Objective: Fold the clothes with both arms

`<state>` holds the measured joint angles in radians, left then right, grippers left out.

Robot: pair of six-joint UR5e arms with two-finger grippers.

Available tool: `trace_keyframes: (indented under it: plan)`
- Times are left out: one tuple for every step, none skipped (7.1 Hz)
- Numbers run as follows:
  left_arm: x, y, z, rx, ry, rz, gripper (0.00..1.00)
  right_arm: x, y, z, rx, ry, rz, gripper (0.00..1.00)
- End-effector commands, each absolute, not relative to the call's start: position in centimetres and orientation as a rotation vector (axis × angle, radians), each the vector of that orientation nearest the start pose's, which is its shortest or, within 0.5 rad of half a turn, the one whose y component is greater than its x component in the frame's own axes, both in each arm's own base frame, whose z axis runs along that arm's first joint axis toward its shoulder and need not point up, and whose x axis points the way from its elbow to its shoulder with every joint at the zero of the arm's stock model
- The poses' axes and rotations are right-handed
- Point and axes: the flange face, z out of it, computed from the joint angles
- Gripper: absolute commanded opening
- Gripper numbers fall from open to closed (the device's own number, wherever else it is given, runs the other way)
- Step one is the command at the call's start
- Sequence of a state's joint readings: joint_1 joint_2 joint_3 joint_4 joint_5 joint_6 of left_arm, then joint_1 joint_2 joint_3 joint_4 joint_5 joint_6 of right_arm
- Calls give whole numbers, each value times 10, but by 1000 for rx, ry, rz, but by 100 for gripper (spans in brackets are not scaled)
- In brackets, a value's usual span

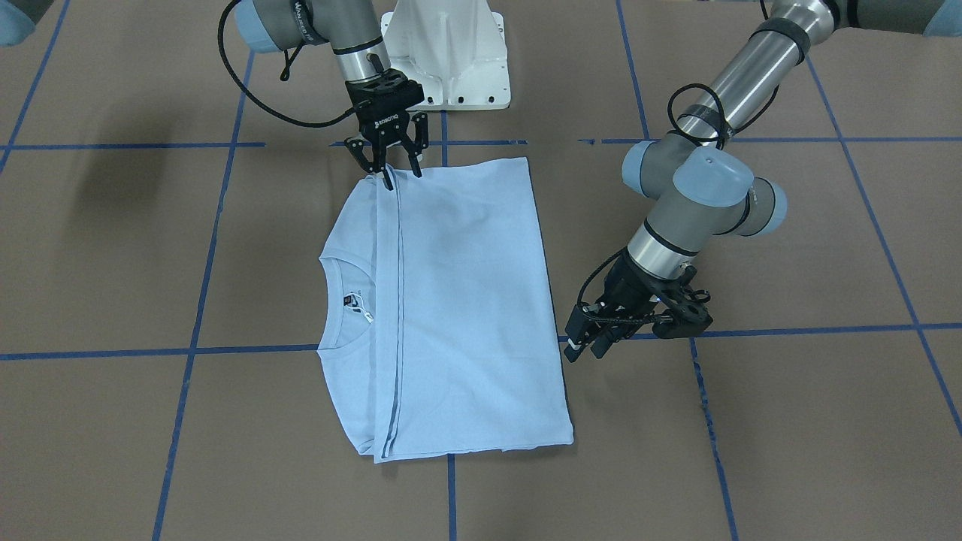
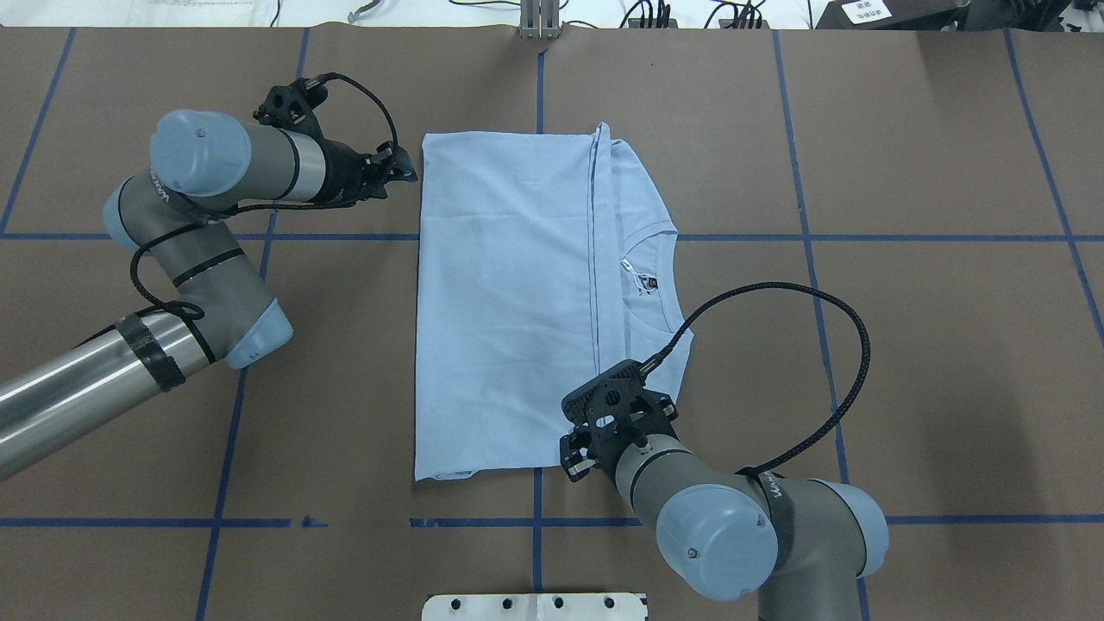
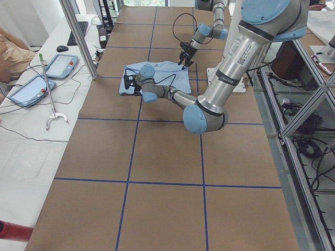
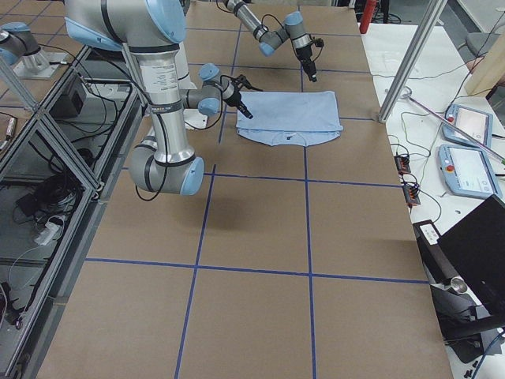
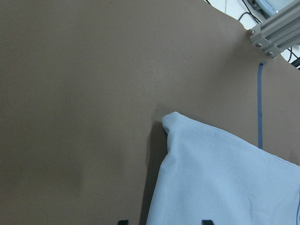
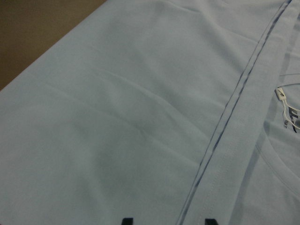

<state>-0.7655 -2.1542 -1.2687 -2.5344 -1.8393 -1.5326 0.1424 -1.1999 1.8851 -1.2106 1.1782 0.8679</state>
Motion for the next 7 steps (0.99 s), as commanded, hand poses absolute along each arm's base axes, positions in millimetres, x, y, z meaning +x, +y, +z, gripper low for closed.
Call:
trace_keyframes:
  plan:
    - [458, -584, 346, 255, 1243, -476, 61, -558, -244, 281, 742, -783, -323, 58]
    - [459, -583, 346, 249, 1244, -482, 61, -558, -243, 280, 739, -785, -326, 52]
    - [459, -583, 345, 250, 1246, -481, 61, -559, -241, 283, 737, -782, -330, 49]
    - [460, -582, 346, 248, 1245, -480, 61, -557, -241, 289, 735, -773, -333, 49]
    - [459, -583, 345, 249, 1246, -482, 62, -559, -237, 291, 732, -771, -340, 49]
    - [460, -582, 346, 248, 1245, -482, 62, -559, -235, 291, 728, -773, -344, 49]
    - [460, -583, 347, 248, 1243, -483, 62, -561, -232, 290, 726, -777, -349, 49]
